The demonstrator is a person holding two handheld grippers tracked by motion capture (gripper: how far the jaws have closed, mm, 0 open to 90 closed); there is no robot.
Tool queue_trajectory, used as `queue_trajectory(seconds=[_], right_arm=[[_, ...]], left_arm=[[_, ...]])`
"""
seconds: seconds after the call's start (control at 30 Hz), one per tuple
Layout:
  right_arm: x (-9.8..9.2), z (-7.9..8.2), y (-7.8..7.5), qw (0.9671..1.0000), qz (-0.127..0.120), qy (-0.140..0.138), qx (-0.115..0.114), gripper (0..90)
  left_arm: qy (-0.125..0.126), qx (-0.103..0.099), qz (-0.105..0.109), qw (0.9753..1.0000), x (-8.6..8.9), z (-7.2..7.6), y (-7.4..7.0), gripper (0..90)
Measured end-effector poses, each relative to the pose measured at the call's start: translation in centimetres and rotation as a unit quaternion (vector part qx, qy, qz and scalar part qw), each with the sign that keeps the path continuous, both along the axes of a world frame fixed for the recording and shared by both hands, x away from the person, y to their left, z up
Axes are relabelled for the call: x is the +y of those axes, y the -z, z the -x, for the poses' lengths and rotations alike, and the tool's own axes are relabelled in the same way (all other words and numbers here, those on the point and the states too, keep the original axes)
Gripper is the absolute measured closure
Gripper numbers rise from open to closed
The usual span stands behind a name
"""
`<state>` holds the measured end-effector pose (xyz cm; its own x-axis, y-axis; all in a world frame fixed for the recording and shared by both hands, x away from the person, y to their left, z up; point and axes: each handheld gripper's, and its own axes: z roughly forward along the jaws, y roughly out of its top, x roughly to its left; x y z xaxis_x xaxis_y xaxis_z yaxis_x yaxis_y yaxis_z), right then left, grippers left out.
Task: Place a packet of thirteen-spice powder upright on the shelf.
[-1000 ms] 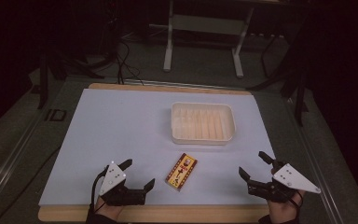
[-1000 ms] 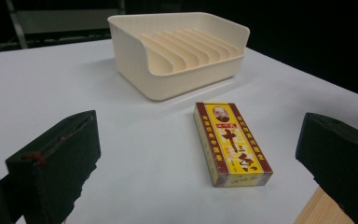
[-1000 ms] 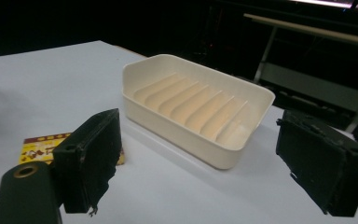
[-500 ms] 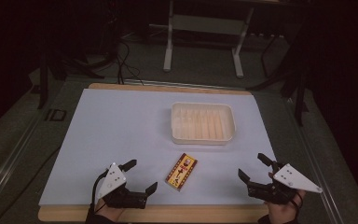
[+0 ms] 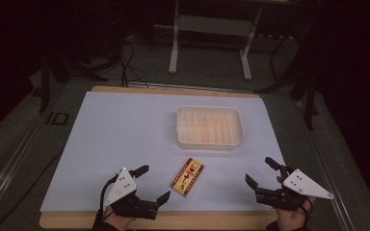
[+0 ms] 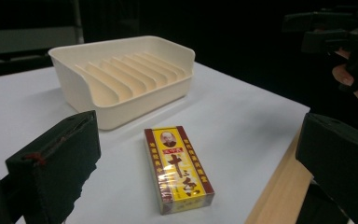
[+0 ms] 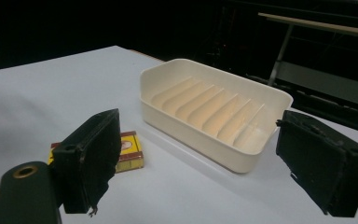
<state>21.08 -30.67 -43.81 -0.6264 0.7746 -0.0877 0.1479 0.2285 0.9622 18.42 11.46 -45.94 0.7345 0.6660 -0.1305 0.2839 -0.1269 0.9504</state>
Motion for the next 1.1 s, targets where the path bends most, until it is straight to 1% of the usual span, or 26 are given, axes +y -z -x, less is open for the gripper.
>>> queue_trajectory(seconds=[0.07, 0.1, 0.17, 0.23, 0.27, 0.3, 0.33, 0.37, 0.43, 0.47, 0.5, 0.53, 0.57, 0.6, 0.63, 0.67, 0.7, 0.77, 0.8, 0.83, 0.9, 0.93, 0.97, 1.0, 1.07, 1.1], right_arm=[[0.1, 0.0, 0.0, 1.0, 0.001, 0.003, 0.003, 13.1], [0.1, 0.0, 0.0, 1.0, 0.0, 0.002, 0.005, 12.8], [0.3, 0.1, 0.0, 1.0, 0.003, 0.001, 0.006, 12.7], [0.4, 0.2, 0.0, 1.0, 0.007, -0.002, 0.002, 12.4], [0.5, 0.2, 0.0, 1.0, 0.007, -0.007, 0.0, 12.1], [0.5, 0.3, 0.0, 0.9999, 0.009, -0.005, -0.005, 12.1], [0.6, 0.3, 0.0, 0.9999, 0.01, -0.004, -0.008, 12.1], [0.6, 0.4, -0.1, 0.9999, 0.009, -0.006, -0.009, 11.9], [0.6, 0.4, 0.0, 0.9999, 0.009, -0.003, -0.011, 11.7], [0.7, 0.4, 0.0, 0.9999, 0.012, -0.004, -0.011, 11.4], [0.8, 0.4, 0.0, 0.9998, 0.014, 0.0, -0.012, 11.3], [0.8, 0.4, 0.0, 0.9998, 0.014, -0.001, -0.011, 11.3], [0.8, 0.4, 0.0, 0.9999, 0.011, -0.007, -0.01, 11.3], [0.9, 0.5, 0.0, 0.9998, 0.013, -0.004, -0.013, 11.3], [1.0, 0.5, 0.0, 0.9998, 0.016, -0.001, -0.014, 11.3], [1.0, 0.5, -0.1, 0.9998, 0.014, -0.005, -0.012, 11.3], [1.1, 0.5, -0.1, 0.9998, 0.012, -0.003, -0.014, 11.3], [1.1, 0.6, -0.1, 0.9998, 0.01, -0.002, -0.016, 11.2], [1.1, 0.6, -0.2, 0.9999, 0.002, -0.004, -0.015, 11.2], [1.1, 0.6, -0.2, 0.9999, -0.001, -0.005, -0.016, 11.2], [1.1, 0.6, -0.3, 0.9998, -0.004, -0.005, -0.017, 11.2], [1.1, 0.7, -0.3, 0.9998, -0.006, -0.006, -0.017, 11.2], [1.1, 0.7, -0.3, 0.9998, -0.005, -0.003, -0.017, 11.2], [1.1, 0.7, -0.3, 0.9998, -0.005, -0.005, -0.017, 11.2], [1.1, 0.7, -0.3, 0.9998, -0.005, -0.004, -0.017, 11.2], [1.1, 0.7, -0.3, 0.9998, -0.006, -0.004, -0.017, 11.3]], left_arm=[[0.01, 0.001, -0.001, 0.9999, -0.1, -0.2, -0.3, 0.6], [0.009, 0.003, -0.004, 0.9999, -0.1, -0.4, -0.5, 0.6], [0.008, 0.012, 0.001, 0.9999, -0.3, -0.9, -0.7, 0.6], [0.007, 0.018, -0.001, 0.9998, -0.5, -1.3, -0.9, 0.6], [0.003, 0.017, -0.01, 0.9998, -0.7, -1.4, -1.0, 0.7], [0.002, 0.017, -0.016, 0.9997, -0.9, -1.5, -1.2, 0.8], [0.008, 0.017, -0.022, 0.9996, -1.1, -1.7, -1.3, 1.4], [0.004, 0.018, -0.03, 0.9994, -1.4, -1.8, -1.5, 1.4], [0.013, 0.023, -0.04, 0.9988, -1.9, -2.1, -1.8, 1.4], [0.009, 0.022, -0.046, 0.9986, -2.2, -2.2, -2.0, 1.4], [0.014, 0.024, -0.05, 0.9984, -2.4, -2.3, -2.1, 1.4], [0.014, 0.024, -0.057, 0.998, -2.7, -2.3, -2.2, 1.4], [0.01, 0.023, -0.064, 0.9977, -3.0, -2.4, -2.2, 1.4], [0.015, 0.027, -0.066, 0.9973, -3.2, -2.6, -2.2, 1.4], [0.011, 0.031, -0.071, 0.9969, -3.5, -2.7, -2.2, 1.4], [0.009, 0.033, -0.07, 0.997, -3.6, -2.8, -2.1, 1.4], [0.012, 0.036, -0.07, 0.9968, -3.8, -3.0, -2.1, 1.4], [0.001, 0.033, -0.073, 0.9968, -4.1, -3.2, -2.1, 1.4], [-0.005, 0.034, -0.078, 0.9964, -4.3, -3.3, -2.1, 1.4], [-0.017, 0.031, -0.082, 0.996, -4.5, -3.3, -2.1, 1.4], [-0.026, 0.034, -0.09, 0.9951, -4.9, -3.4, -2.1, 1.3], [-0.035, 0.033, -0.094, 0.9944, -5.1, -3.5, -2.2, 1.3], [-0.039, 0.03, -0.092, 0.9945, -5.3, -3.5, -2.2, 1.4], [-0.044, 0.032, -0.095, 0.9939, -5.5, -3.6, -2.2, 1.4], [-0.037, 0.043, -0.085, 0.9947, -5.7, -3.9, -2.2, 1.4], [-0.037, 0.049, -0.083, 0.9946, -5.9, -4.1, -2.2, 1.4]])
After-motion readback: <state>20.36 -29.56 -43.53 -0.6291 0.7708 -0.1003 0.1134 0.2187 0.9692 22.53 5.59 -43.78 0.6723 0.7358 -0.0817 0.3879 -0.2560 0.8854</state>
